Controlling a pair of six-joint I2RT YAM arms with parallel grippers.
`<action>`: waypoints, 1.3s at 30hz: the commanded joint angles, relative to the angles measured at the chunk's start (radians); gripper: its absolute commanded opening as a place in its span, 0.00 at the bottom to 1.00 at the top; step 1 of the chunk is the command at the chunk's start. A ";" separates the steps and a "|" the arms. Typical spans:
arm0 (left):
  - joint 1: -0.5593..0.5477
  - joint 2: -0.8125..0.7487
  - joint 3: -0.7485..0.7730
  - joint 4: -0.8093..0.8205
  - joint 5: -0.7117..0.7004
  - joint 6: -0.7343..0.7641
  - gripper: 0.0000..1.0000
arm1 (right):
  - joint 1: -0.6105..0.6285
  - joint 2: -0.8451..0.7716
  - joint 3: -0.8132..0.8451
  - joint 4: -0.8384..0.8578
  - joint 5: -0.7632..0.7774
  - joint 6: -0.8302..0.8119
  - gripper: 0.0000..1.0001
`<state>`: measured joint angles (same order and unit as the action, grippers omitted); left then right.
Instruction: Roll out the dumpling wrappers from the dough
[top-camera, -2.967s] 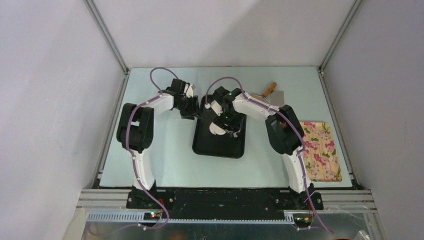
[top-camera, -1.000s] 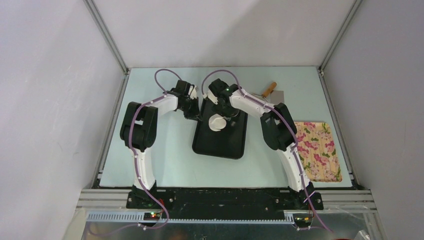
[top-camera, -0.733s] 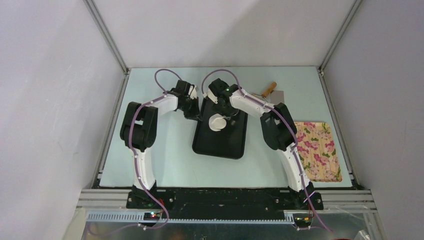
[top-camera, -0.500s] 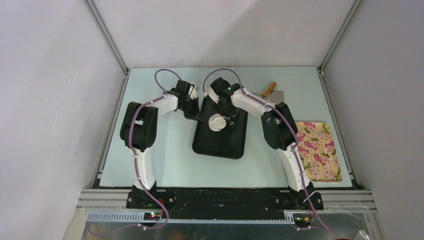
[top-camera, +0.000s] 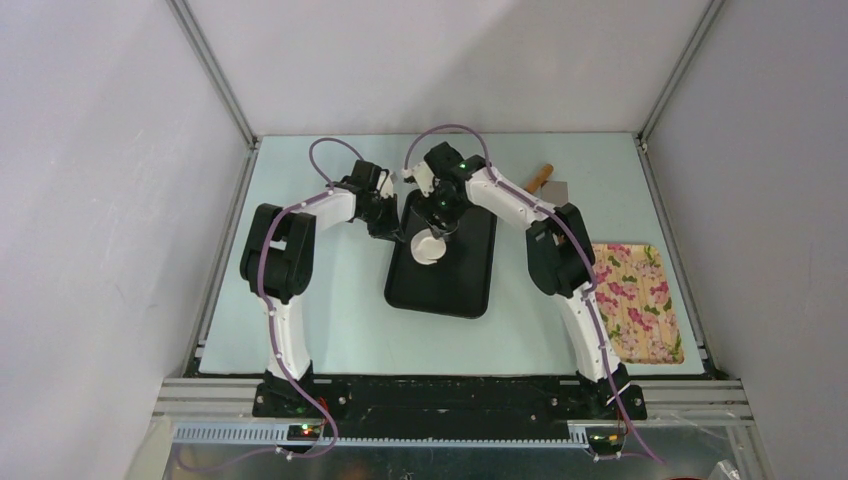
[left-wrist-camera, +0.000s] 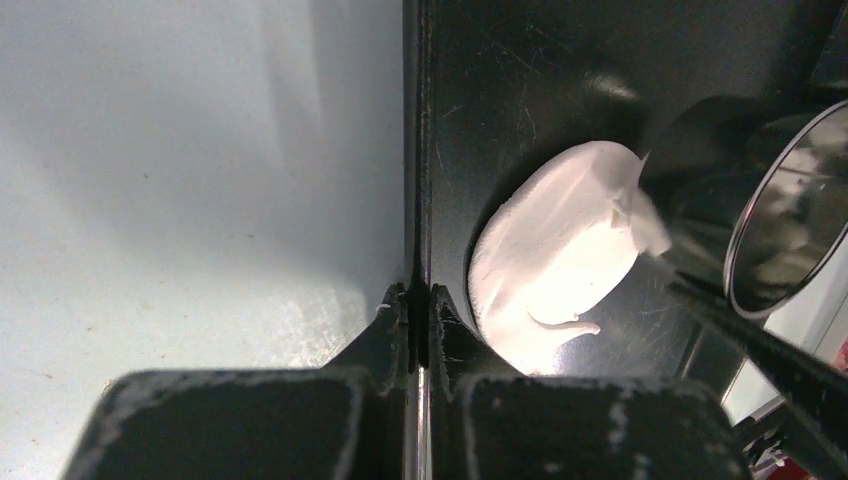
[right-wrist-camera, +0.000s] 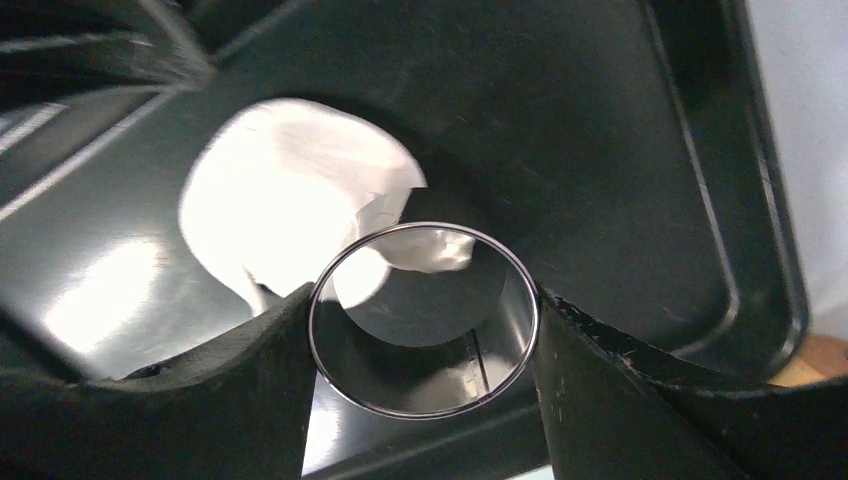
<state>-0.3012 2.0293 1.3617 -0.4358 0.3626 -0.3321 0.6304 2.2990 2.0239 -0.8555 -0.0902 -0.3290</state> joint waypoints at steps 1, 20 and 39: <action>-0.016 0.030 -0.007 0.003 -0.013 0.005 0.00 | 0.003 0.045 0.083 -0.037 -0.160 0.047 0.00; -0.016 0.029 -0.004 0.005 -0.015 0.006 0.00 | -0.157 0.004 0.102 0.005 -0.635 0.285 0.00; -0.015 0.018 -0.011 0.009 -0.021 0.010 0.00 | -0.170 0.020 -0.054 0.149 -0.597 0.482 0.00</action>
<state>-0.3016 2.0293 1.3617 -0.4355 0.3626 -0.3321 0.4591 2.2986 1.9533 -0.7647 -0.6044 0.0780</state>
